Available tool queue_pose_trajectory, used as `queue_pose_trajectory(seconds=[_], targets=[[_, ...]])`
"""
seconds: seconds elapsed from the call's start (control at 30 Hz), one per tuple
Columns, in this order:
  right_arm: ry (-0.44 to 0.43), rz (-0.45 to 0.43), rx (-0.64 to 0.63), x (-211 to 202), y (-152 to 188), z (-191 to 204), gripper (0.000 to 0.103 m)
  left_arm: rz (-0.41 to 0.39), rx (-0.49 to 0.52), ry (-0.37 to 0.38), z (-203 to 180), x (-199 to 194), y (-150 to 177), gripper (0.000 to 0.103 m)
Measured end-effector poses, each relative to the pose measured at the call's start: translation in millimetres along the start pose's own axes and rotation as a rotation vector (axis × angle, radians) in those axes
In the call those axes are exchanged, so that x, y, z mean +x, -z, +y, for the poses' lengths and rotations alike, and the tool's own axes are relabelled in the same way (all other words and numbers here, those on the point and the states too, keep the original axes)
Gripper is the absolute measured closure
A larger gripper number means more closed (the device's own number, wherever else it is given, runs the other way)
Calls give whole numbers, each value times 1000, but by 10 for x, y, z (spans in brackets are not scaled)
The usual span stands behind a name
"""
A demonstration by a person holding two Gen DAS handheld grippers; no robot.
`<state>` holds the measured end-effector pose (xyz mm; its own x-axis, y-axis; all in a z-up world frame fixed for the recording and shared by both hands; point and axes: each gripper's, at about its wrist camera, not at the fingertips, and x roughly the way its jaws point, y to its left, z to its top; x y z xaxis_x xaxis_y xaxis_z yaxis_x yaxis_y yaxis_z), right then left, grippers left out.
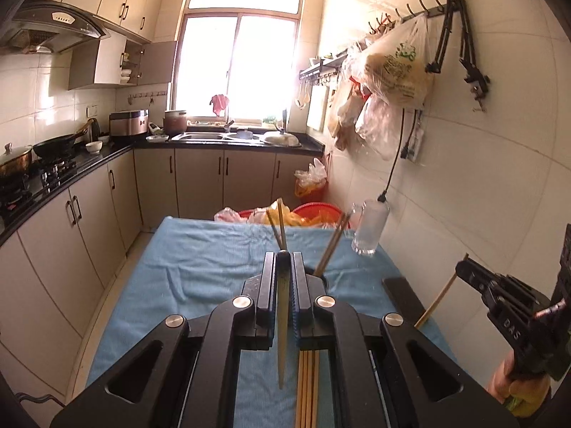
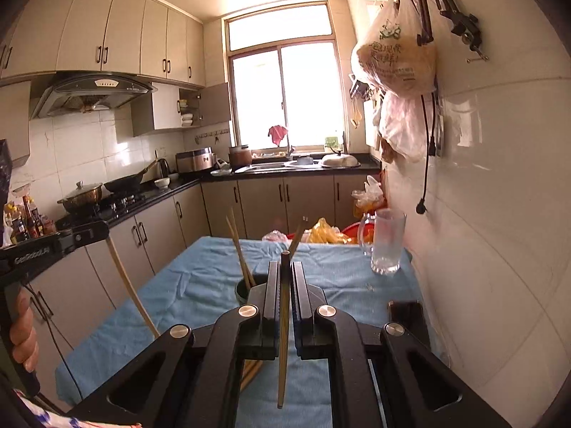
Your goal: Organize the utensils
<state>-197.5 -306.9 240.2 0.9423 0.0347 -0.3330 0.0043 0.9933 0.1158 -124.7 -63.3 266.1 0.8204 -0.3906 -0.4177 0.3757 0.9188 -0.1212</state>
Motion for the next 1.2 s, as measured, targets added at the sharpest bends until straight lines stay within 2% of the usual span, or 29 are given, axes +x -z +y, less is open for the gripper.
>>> queue_pose_trajectory(seconds=[0.4,0.6,0.77,1.0,1.1,1.2], targets=[[-61,-89,53,429,-755,-27,97,-78,-29,25,-127,558,-794,96],[-64,-110,78,758,-948,13,97,-86,-41,32,-193,911,-1012,96],[-50,-68,94,1123,-888,-12,97,-46,-27,25,-236,1283,-968,96],[-43,36,112,1533,-587,-74,97,84,-20,16,-180,1835,-613,96],[-43,71,123,1659,-480,-96,97,119,-44,15,-121,1931,-520,96],[-43,94,126,1749,-419,-110,97,116,-45,8,-95,1917,-486,96]])
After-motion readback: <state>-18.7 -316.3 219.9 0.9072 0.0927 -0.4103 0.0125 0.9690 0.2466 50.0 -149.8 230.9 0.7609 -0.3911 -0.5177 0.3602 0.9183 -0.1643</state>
